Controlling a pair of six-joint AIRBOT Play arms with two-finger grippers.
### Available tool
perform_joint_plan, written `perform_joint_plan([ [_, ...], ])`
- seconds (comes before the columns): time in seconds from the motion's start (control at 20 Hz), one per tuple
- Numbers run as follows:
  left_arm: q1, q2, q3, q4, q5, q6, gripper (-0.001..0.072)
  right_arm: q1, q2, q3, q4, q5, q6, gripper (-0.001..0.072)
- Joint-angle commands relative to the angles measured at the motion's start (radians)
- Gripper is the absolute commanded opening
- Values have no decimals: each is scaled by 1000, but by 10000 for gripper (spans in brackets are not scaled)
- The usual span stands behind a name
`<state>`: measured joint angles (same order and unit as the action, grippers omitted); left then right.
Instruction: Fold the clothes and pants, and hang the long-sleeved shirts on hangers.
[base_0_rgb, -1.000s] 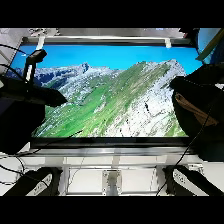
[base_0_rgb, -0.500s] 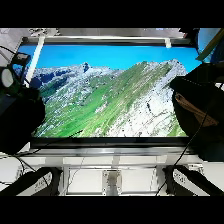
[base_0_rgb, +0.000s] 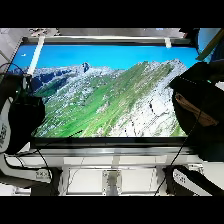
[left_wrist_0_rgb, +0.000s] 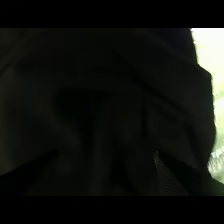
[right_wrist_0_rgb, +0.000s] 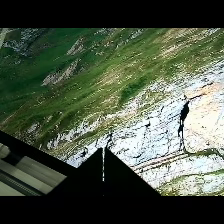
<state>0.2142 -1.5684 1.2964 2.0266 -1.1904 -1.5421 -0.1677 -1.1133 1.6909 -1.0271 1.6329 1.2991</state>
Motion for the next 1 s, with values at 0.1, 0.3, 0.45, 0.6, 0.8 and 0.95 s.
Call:
perform_joint_plan([
  [0.1, 25, -129, 0, 7, 77, -29, 708, 1, -44, -5, 1, -14, 27, 18],
  [0.3, 25, -149, 0, 8, 102, -11, 322, 1, -67, -5, 2, -38, 28, 18],
  [0.45, 8, -128, 29, 8, 60, 2, 6, 1, -74, -5, 2, -50, 27, 18],
  [0.6, -50, -52, 130, 5, -13, 1, 7, 1, -74, -4, 1, -53, 27, 18],
  [0.8, -209, 166, 223, -146, -20, 0, 7, 1, -74, -4, -2, -10, 26, 19],
  [0.95, -357, 302, 223, -453, 34, 2, 7, 1, -74, -4, -35, 51, 14, 18],
])
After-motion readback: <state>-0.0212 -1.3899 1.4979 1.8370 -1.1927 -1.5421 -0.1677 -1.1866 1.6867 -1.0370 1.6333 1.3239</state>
